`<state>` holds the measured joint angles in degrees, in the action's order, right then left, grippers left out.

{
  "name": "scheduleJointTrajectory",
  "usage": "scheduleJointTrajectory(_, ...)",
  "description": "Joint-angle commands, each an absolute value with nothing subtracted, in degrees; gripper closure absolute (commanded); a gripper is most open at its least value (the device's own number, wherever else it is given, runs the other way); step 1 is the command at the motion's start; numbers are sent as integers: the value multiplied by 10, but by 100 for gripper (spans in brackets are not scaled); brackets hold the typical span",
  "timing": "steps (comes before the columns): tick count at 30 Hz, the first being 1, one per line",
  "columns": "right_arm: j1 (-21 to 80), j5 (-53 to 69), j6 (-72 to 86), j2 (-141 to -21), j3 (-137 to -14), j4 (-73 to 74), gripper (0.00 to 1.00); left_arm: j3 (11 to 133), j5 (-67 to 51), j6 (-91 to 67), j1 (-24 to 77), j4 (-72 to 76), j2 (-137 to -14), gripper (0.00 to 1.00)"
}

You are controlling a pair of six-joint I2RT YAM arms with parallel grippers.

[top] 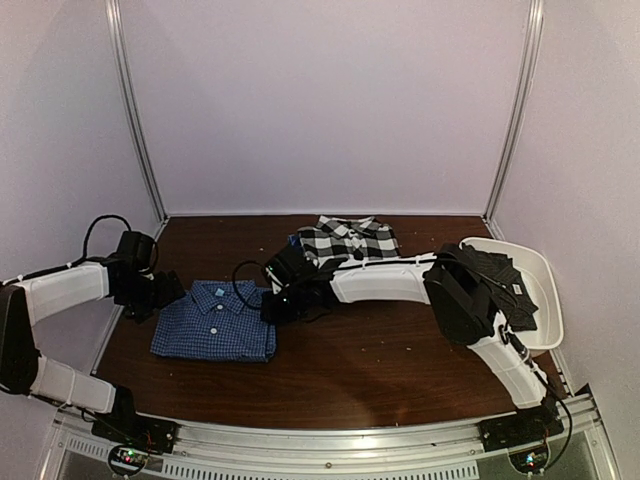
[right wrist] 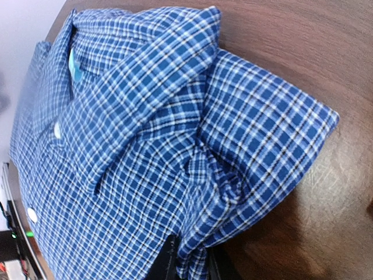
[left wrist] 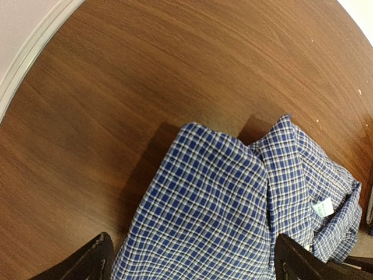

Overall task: Fold and stack the long sleeve shirts
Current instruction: Pick up the square-folded shirt from the center of the board.

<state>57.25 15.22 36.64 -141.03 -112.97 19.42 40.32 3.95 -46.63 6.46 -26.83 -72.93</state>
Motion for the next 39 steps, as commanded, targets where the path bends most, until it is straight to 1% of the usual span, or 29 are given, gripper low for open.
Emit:
scheduleJointTrajectory(1, 570, 148, 338, -1419, -1151, 235, 90, 388, 3, -451, 59, -231, -714, 2)
scheduleJointTrajectory(2, 564, 145, 332, -1415, -1148, 239, 94, 387, -9, -448, 59, -229, -716, 2)
scheduleJointTrajectory(4, 547, 147, 318, -1406, -1141, 242, 100, 385, -31, -441, 59, -229, -721, 2)
scheduleJointTrajectory(11, 498, 144, 255, -1407, -1176, 279, 100, 362, -56, -434, 59, -226, -724, 4)
scheduleJointTrajectory(18, 477, 156, 230, -1431, -1219, 291, 100, 337, -66, -444, 59, -216, -718, 9)
scheduleJointTrajectory(25, 476, 163, 230, -1441, -1237, 290, 100, 318, -153, -433, 60, -141, -734, 15)
scheduleJointTrajectory(29, 476, 161, 232, -1440, -1237, 290, 100, 316, -165, -428, 61, -128, -751, 22)
scheduleJointTrajectory(36, 475, 163, 235, -1438, -1237, 287, 100, 316, -155, -419, 72, -120, -781, 39)
scheduleJointTrajectory(37, 475, 164, 236, -1437, -1237, 286, 100, 320, -155, -421, 82, -114, -800, 44)
scheduleJointTrajectory(39, 475, 164, 236, -1436, -1238, 286, 100, 322, -157, -428, 86, -110, -813, 49)
